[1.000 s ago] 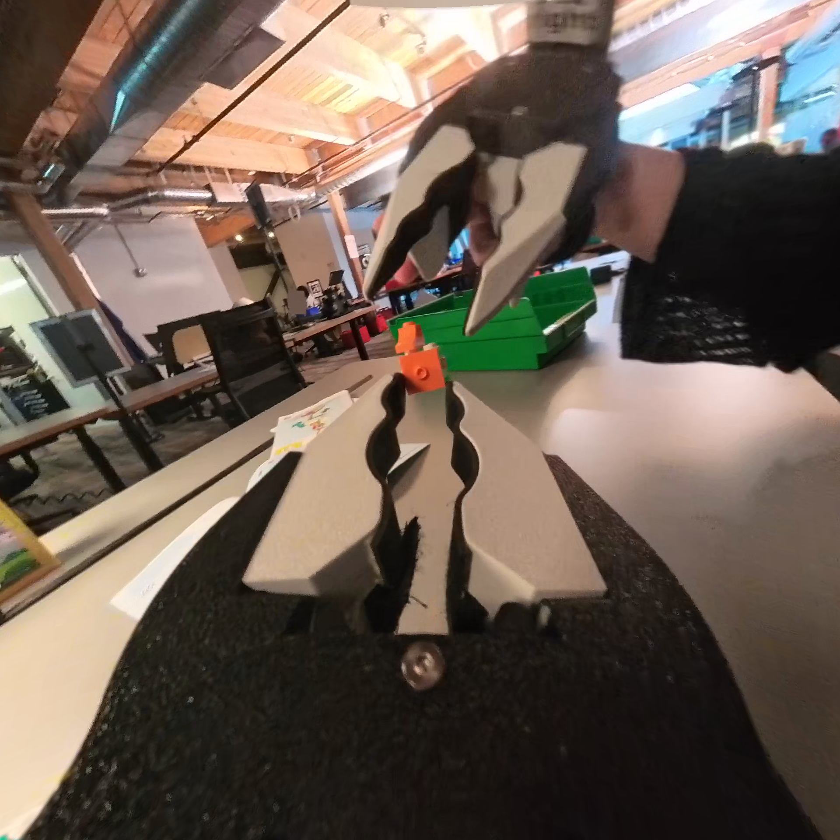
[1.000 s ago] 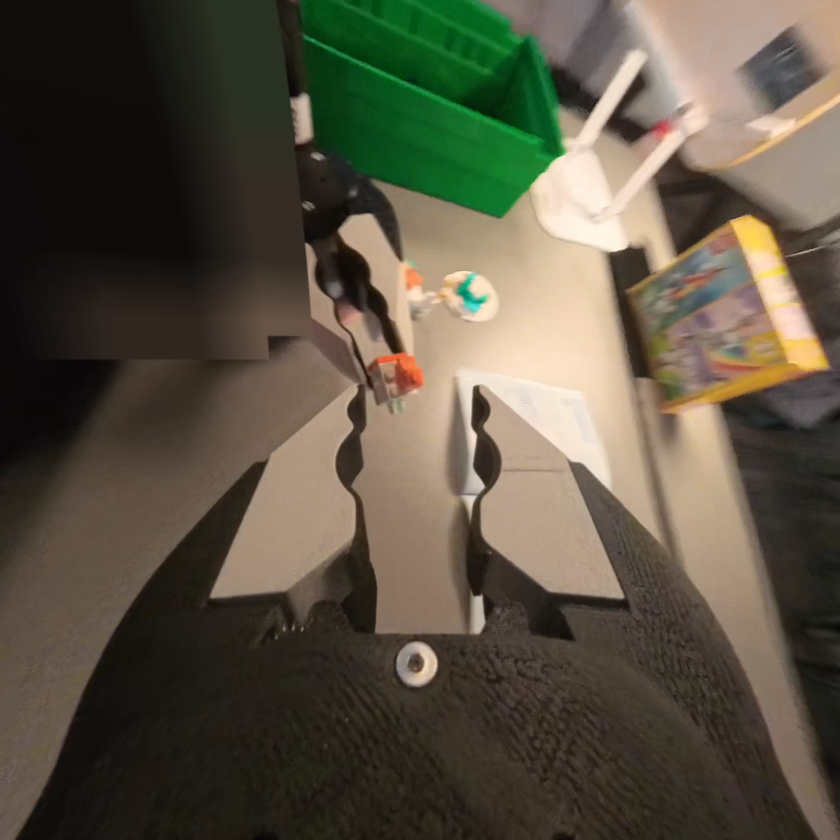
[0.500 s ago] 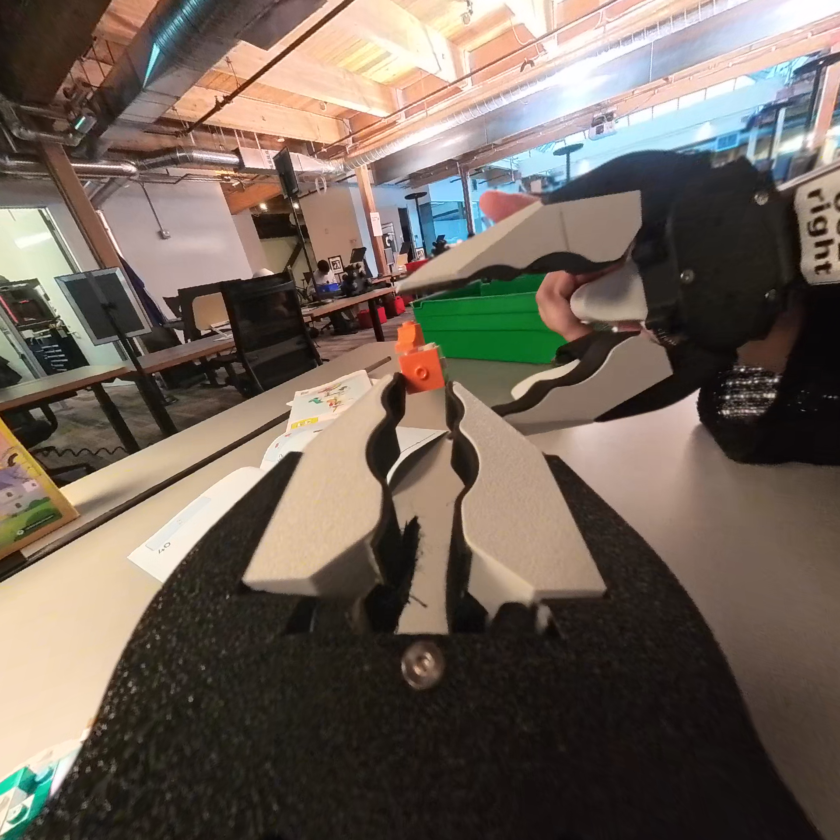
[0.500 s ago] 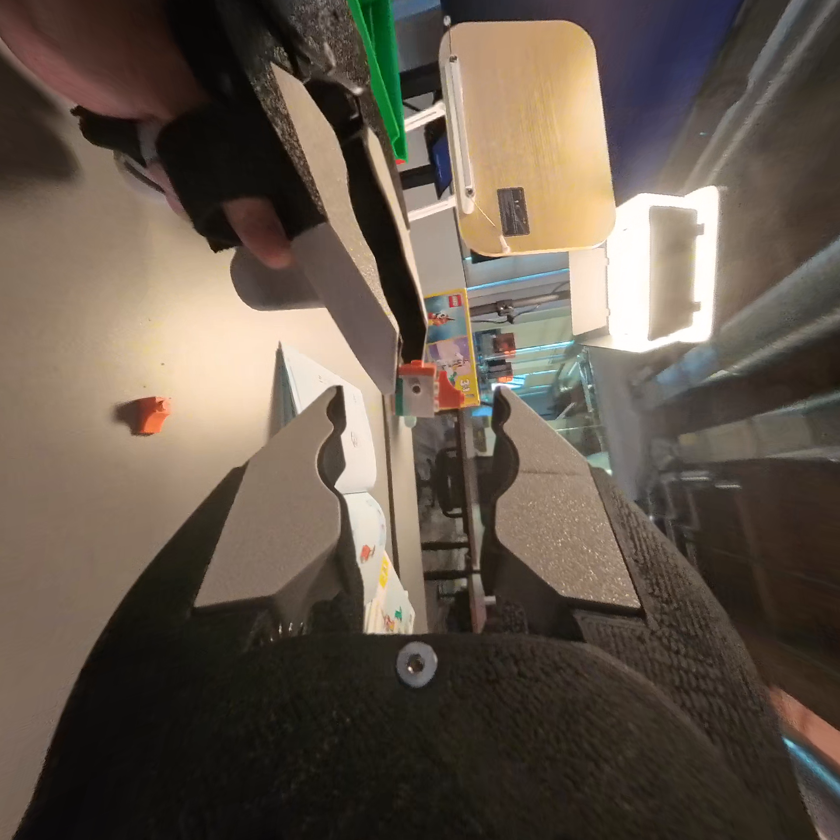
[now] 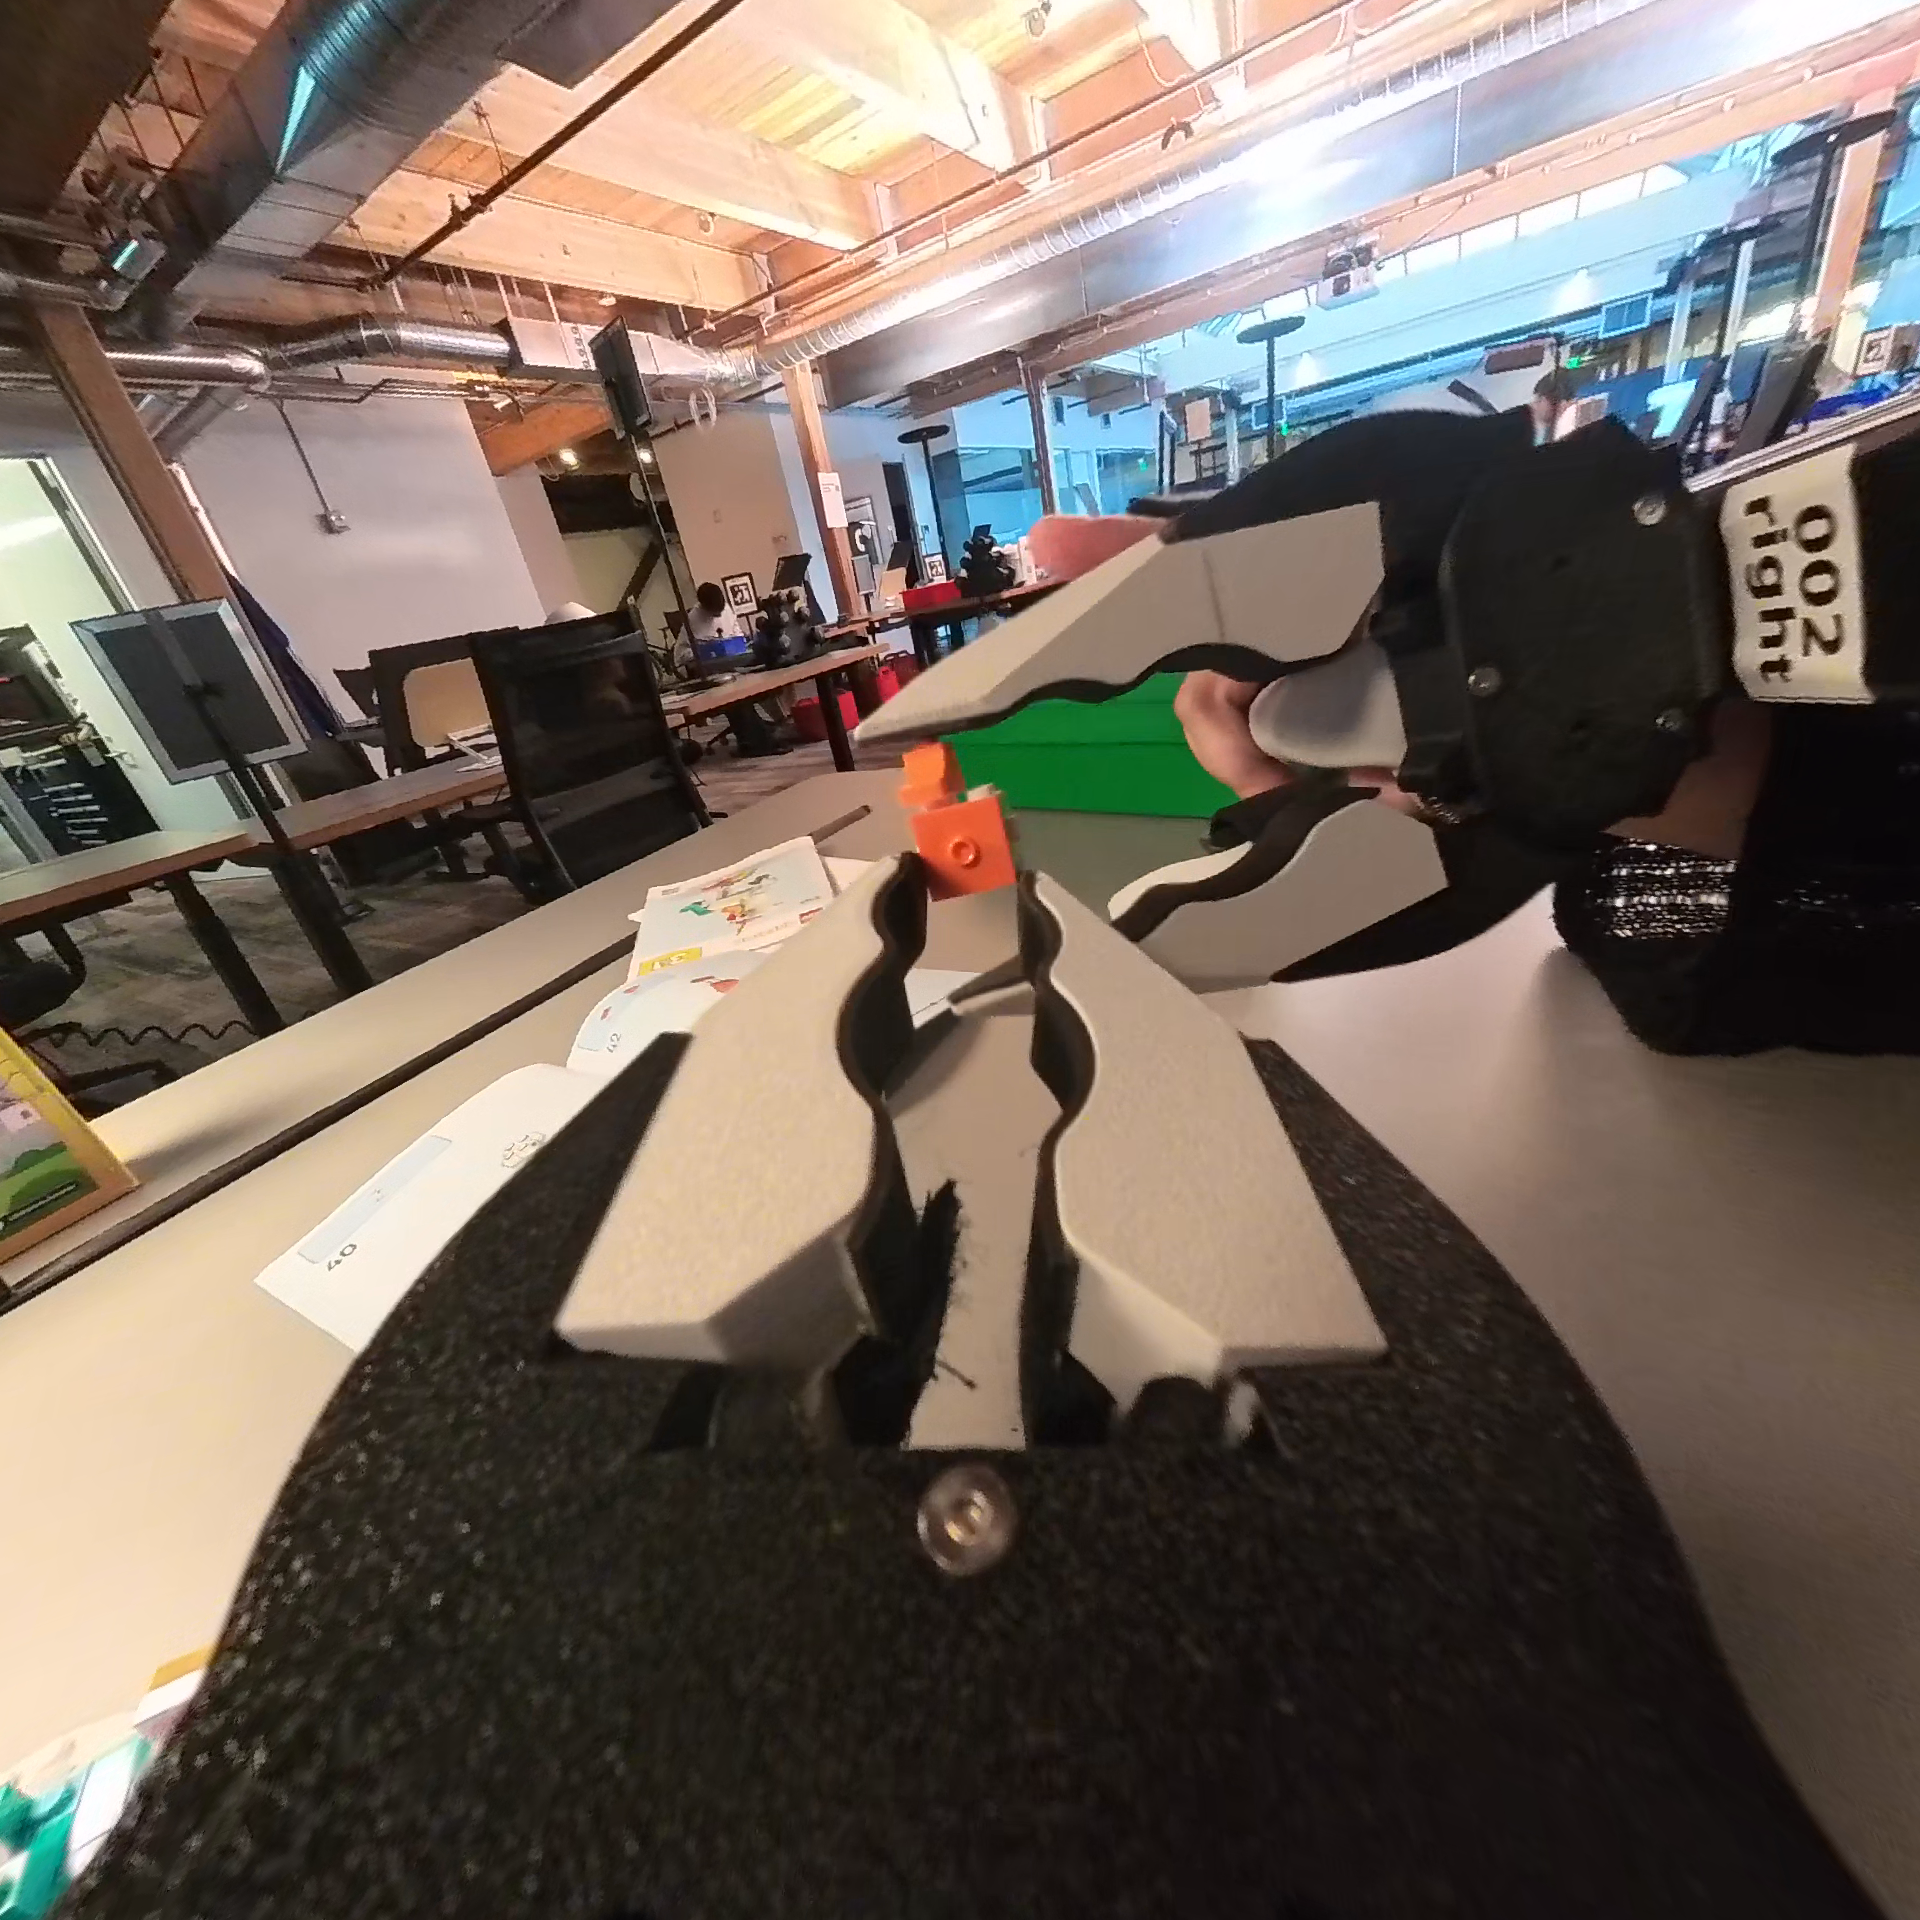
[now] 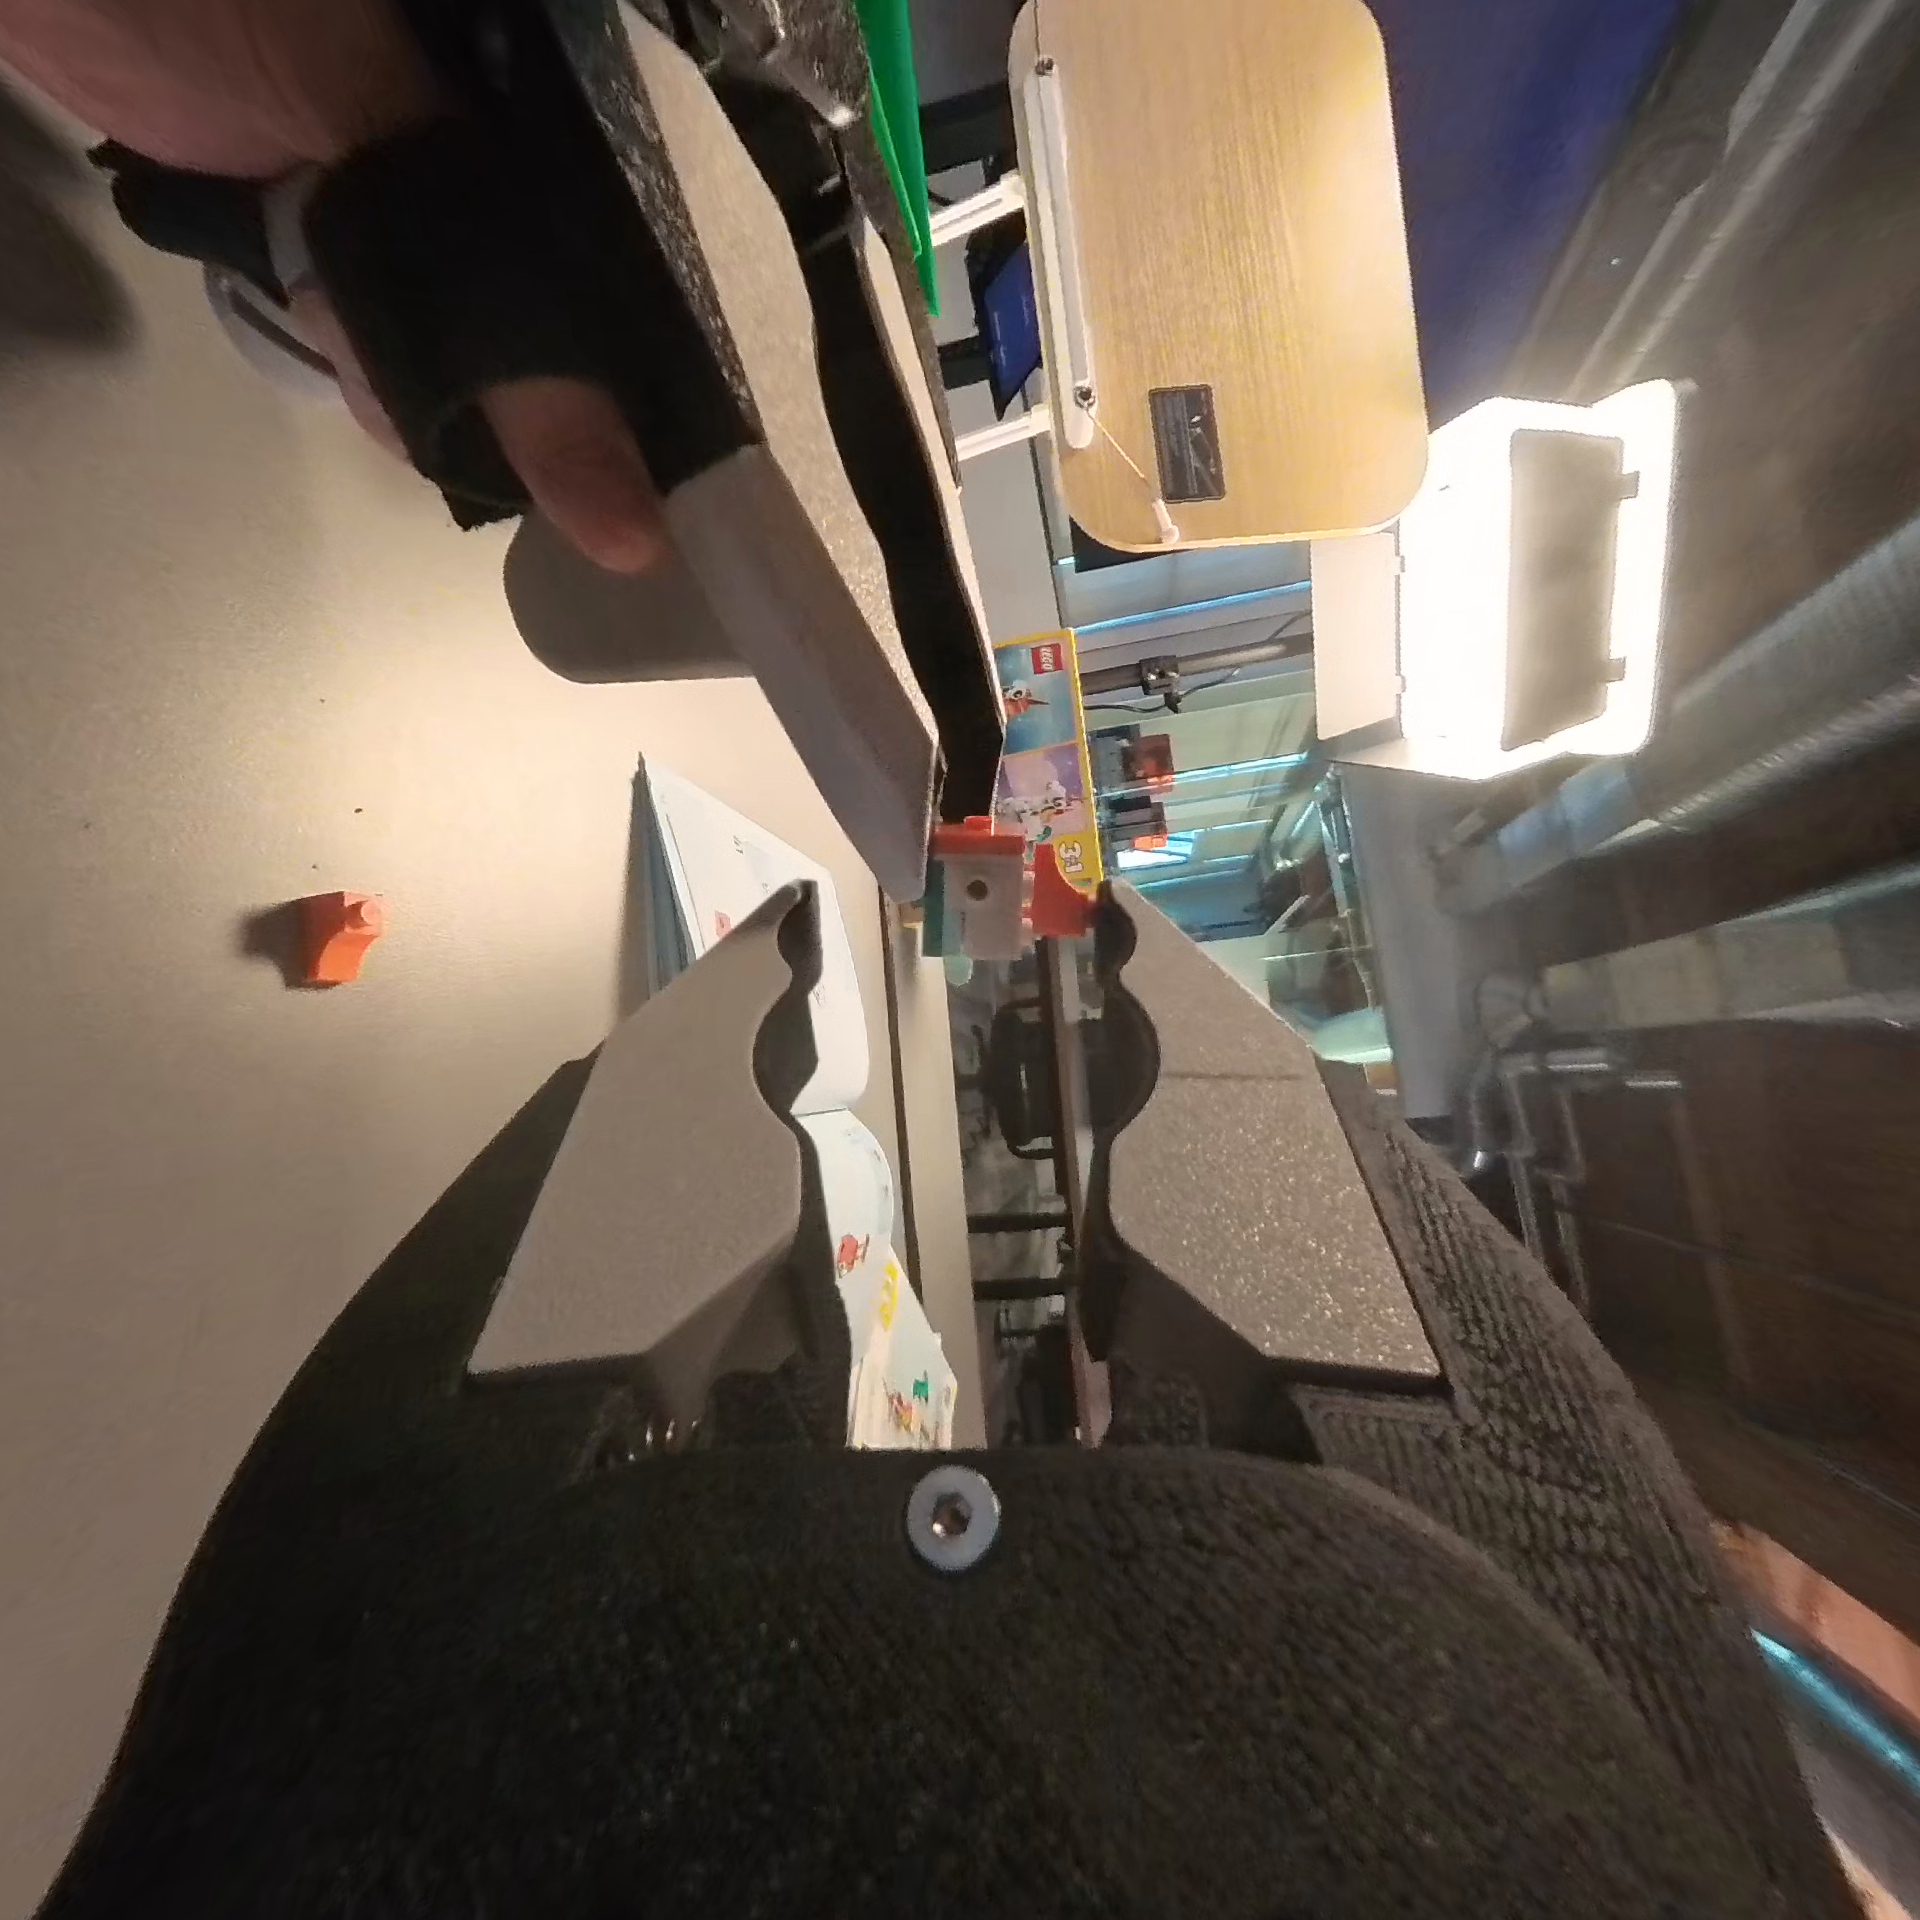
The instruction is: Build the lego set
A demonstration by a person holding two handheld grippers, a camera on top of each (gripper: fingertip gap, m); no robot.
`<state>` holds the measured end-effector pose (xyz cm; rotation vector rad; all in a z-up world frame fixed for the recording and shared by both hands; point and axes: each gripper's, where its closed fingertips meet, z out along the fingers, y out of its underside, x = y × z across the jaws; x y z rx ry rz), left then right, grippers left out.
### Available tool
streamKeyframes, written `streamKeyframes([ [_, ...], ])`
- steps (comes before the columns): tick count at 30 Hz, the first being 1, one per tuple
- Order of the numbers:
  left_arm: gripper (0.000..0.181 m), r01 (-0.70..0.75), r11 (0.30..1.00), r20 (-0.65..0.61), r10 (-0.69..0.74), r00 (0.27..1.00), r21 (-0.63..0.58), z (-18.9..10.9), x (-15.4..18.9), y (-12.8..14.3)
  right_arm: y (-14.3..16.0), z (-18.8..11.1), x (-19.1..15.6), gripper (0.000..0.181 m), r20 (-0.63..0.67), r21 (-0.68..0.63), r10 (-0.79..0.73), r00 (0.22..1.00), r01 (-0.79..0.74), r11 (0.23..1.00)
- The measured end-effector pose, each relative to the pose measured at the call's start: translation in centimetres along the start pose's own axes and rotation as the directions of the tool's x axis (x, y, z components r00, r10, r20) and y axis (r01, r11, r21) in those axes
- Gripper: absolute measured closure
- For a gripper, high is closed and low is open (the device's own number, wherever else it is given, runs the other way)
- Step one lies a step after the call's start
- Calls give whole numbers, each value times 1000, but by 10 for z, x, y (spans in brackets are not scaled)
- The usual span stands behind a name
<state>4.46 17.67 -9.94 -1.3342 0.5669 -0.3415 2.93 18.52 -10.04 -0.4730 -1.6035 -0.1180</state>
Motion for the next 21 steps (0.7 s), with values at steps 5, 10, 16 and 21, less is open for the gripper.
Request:
streamKeyframes([
  [5,167,4,1000,-23,-4,1000,8,0,4,-1,1,-3,5,142,-29,13,-15,999,15,1000],
  [10,166,24,1000,-44,-23,999,15,0,7,-2,1,-6,8,150,-53,30,-10,999,11,999],
  [16,166,38,999,-47,-37,998,7,1,7,0,1,-7,8,152,-71,21,-31,997,33,999],
  [21,167,25,1000,-29,-25,999,-15,1,5,3,3,-5,7,152,-74,-35,-133,988,131,991],
])
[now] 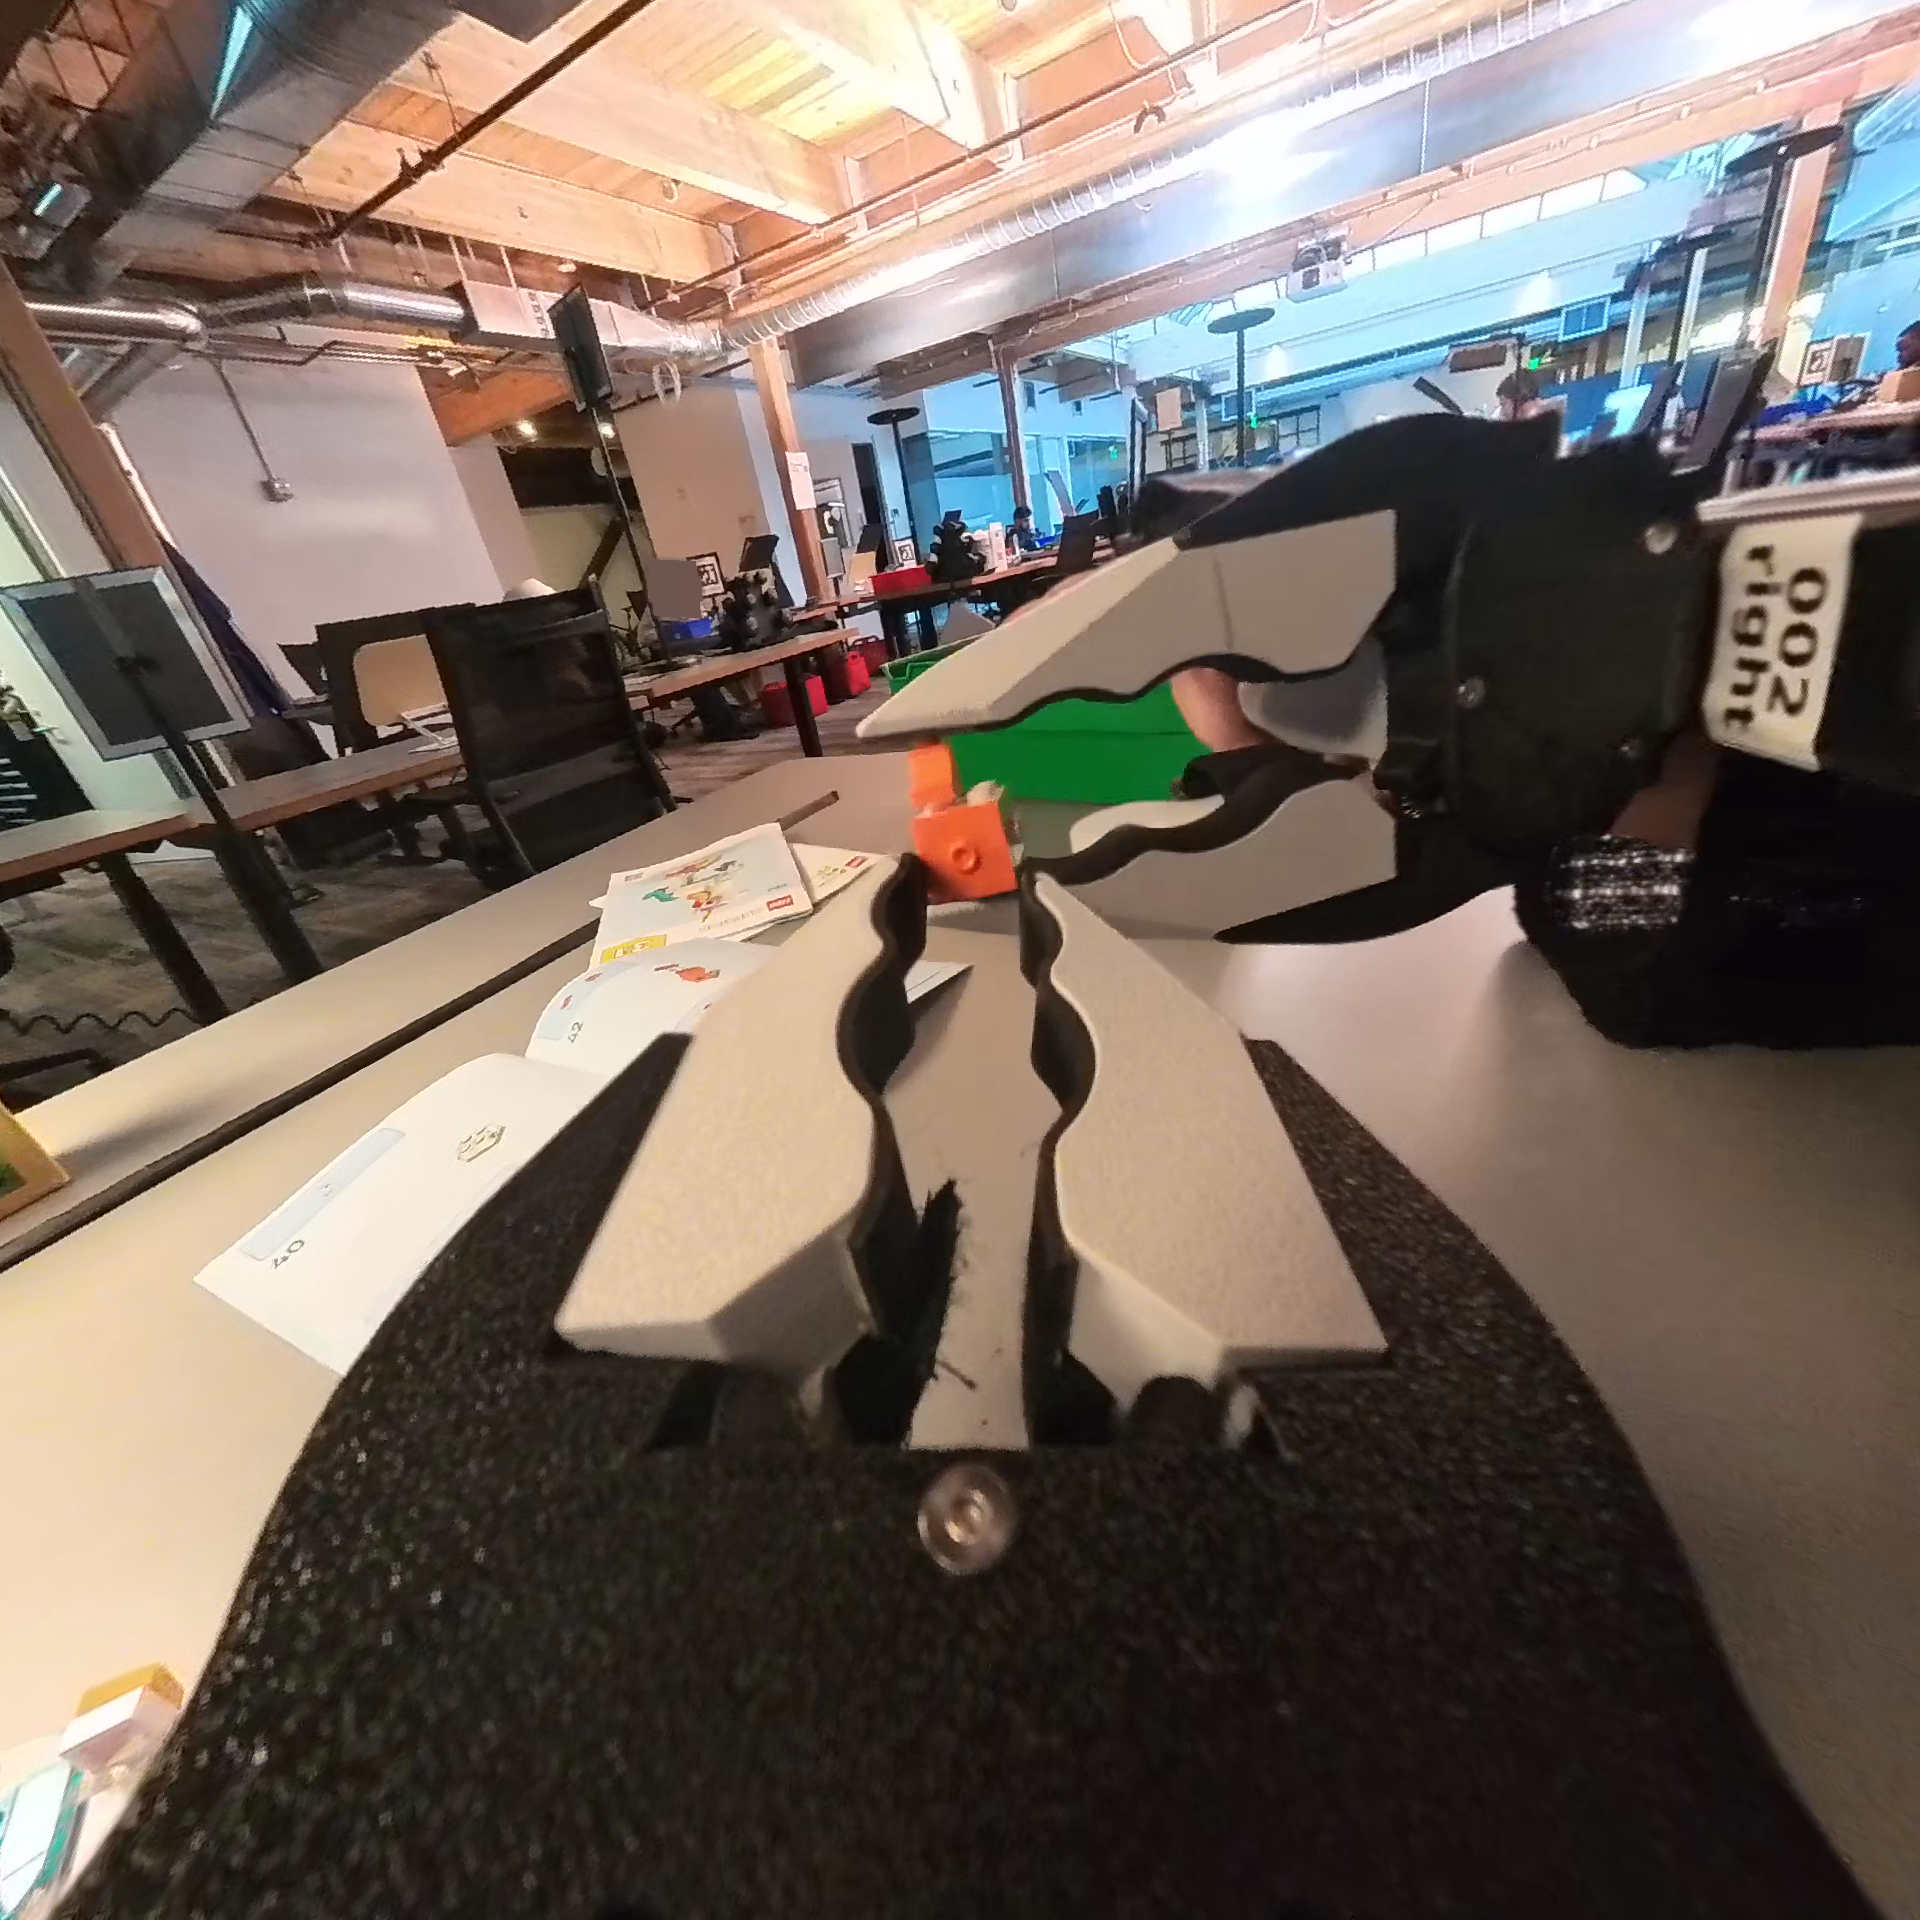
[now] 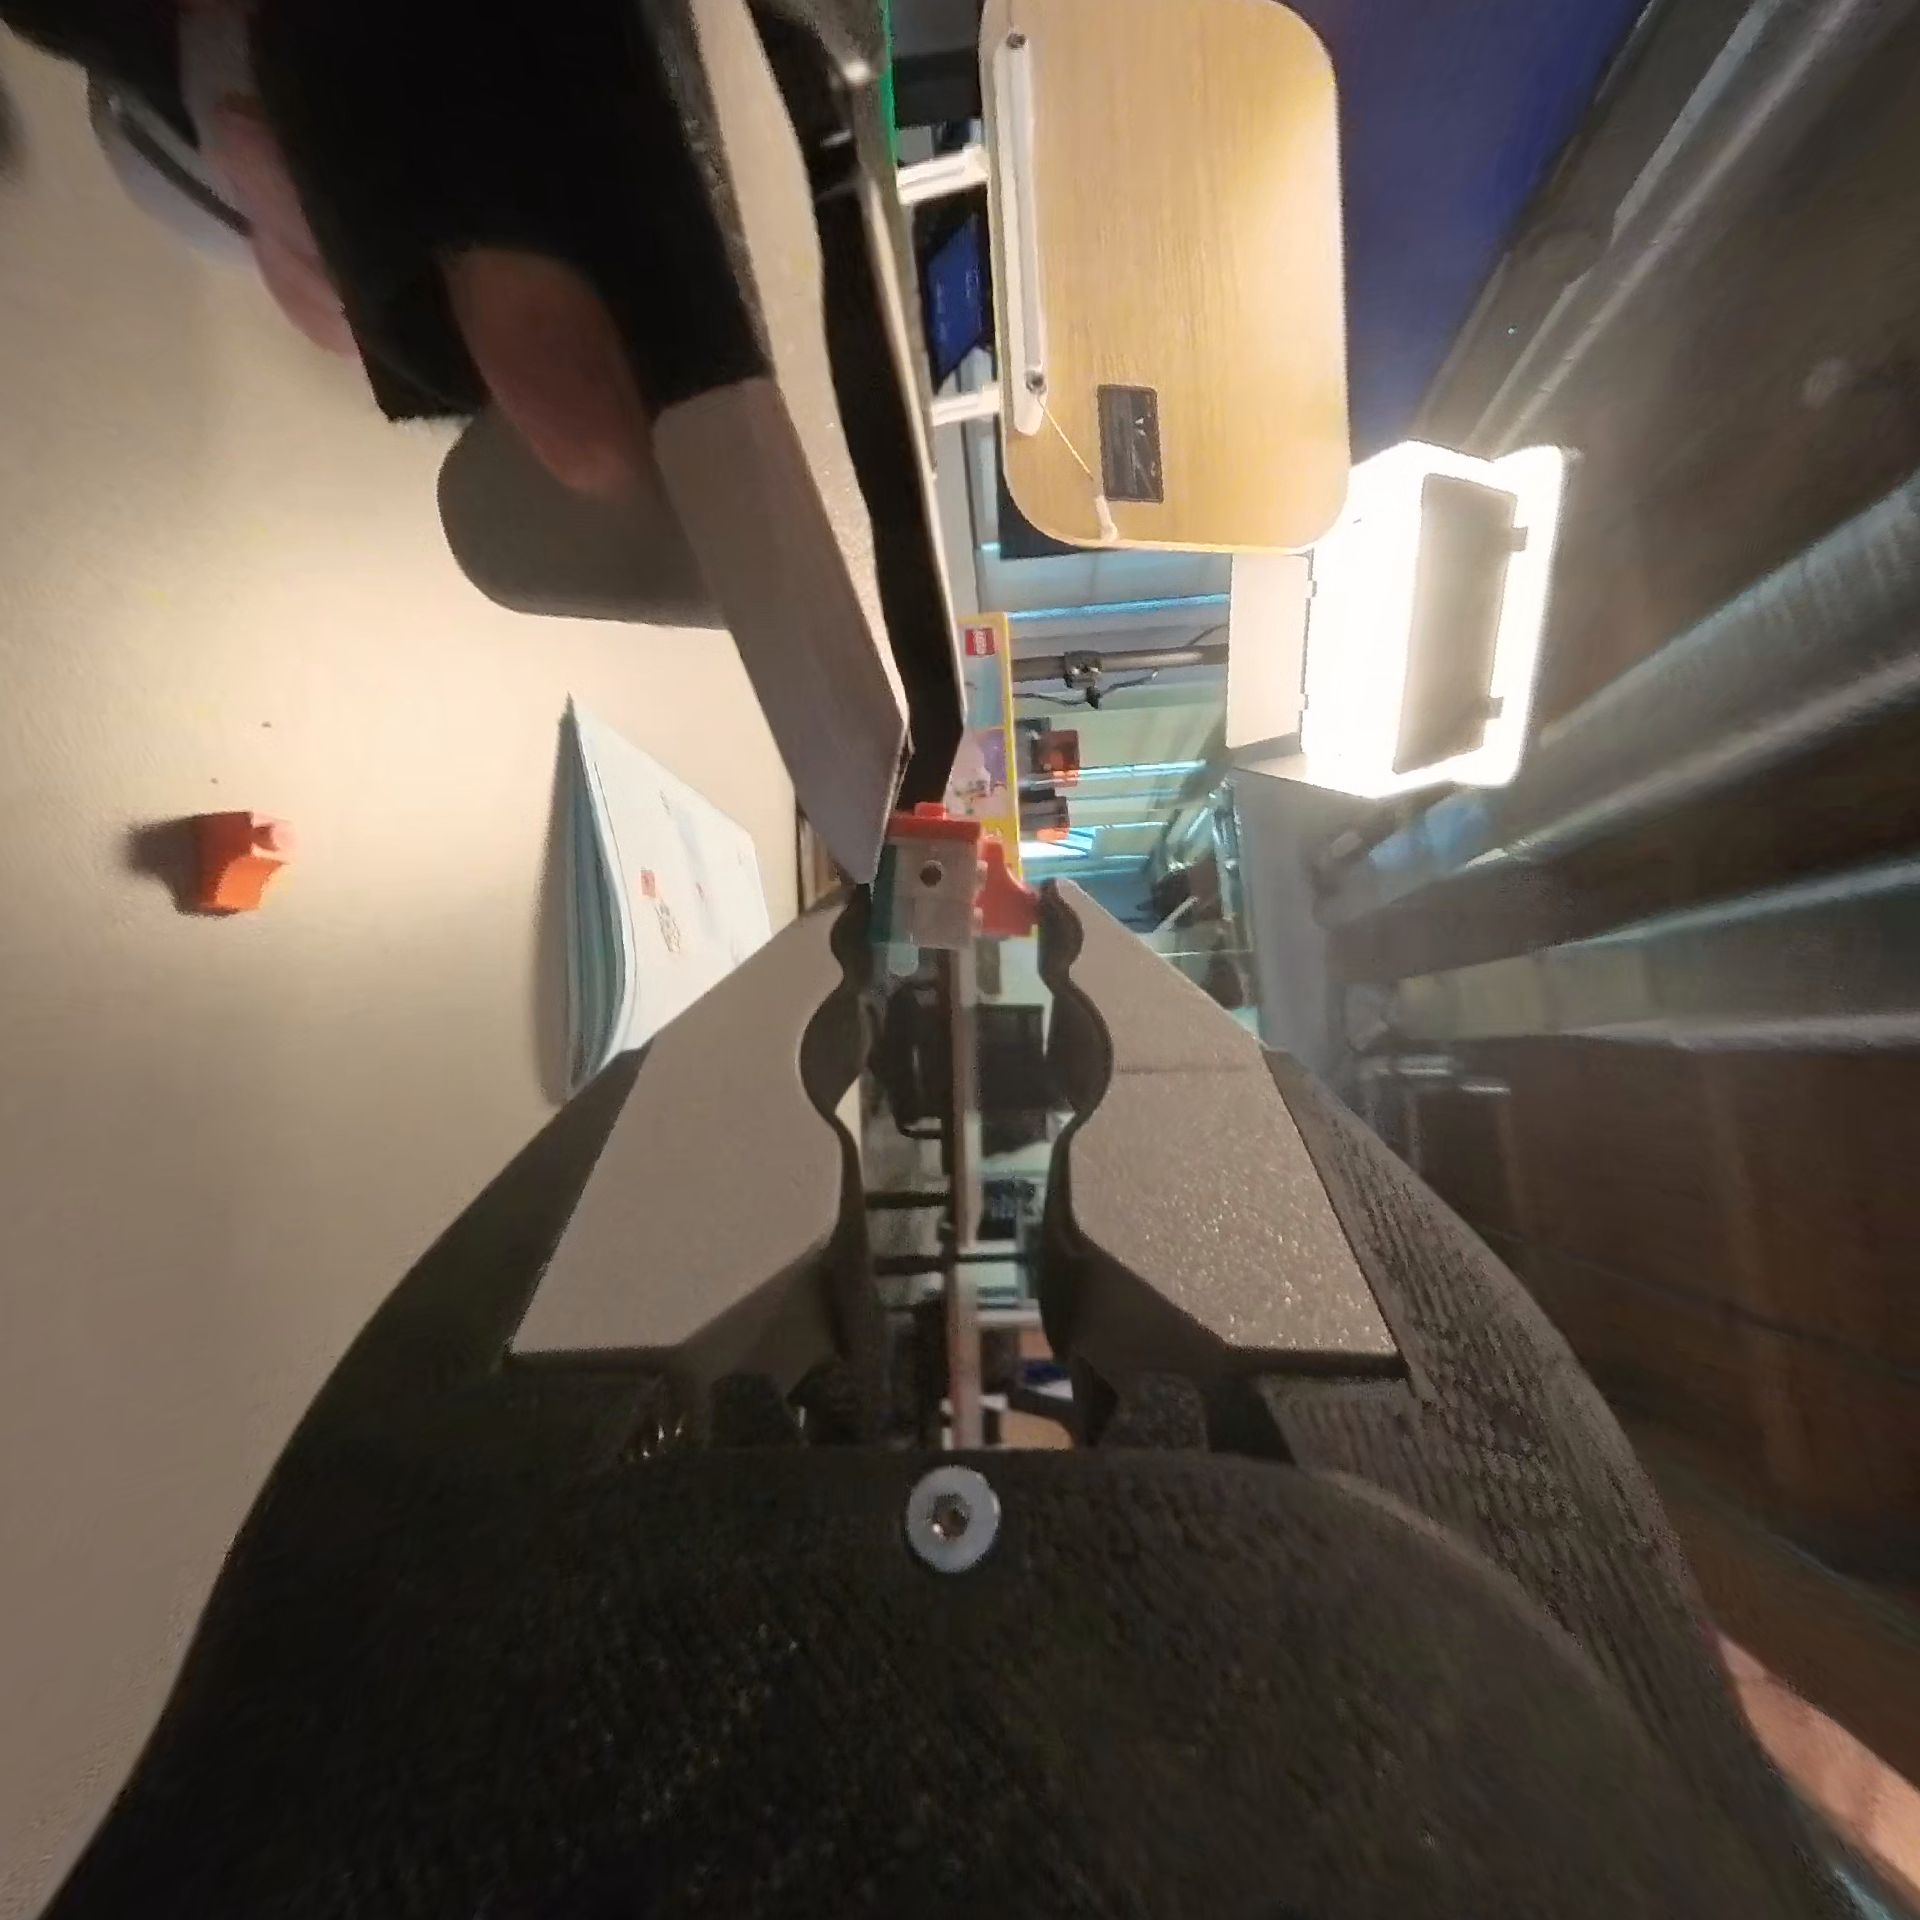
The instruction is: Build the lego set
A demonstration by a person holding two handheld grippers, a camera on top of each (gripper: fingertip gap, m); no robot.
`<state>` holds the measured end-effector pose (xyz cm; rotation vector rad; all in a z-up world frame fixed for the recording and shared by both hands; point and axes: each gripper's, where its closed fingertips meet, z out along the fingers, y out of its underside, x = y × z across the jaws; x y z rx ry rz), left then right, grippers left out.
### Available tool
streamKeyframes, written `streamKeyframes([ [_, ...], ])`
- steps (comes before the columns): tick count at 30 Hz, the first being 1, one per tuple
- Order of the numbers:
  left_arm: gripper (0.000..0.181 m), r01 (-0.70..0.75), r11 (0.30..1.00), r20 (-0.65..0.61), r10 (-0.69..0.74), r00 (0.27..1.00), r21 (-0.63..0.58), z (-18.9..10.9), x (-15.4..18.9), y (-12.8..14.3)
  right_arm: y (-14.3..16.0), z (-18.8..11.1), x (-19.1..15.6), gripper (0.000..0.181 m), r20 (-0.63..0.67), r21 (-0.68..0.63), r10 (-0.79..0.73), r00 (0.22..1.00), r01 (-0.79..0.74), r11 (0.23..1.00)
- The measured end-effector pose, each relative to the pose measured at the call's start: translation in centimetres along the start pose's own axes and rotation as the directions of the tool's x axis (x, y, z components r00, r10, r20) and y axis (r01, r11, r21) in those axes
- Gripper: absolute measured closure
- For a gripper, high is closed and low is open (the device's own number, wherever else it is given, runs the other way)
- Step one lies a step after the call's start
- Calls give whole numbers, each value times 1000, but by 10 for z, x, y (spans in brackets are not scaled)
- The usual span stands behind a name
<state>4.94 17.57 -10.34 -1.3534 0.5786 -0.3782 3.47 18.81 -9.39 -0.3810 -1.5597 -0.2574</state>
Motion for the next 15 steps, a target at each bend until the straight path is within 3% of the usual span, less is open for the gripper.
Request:
streamKeyframes([
  [15,156,128,991,-2,-128,992,-23,4,-2,1,2,-1,-1,153,-9,6,67,998,-67,998],
])
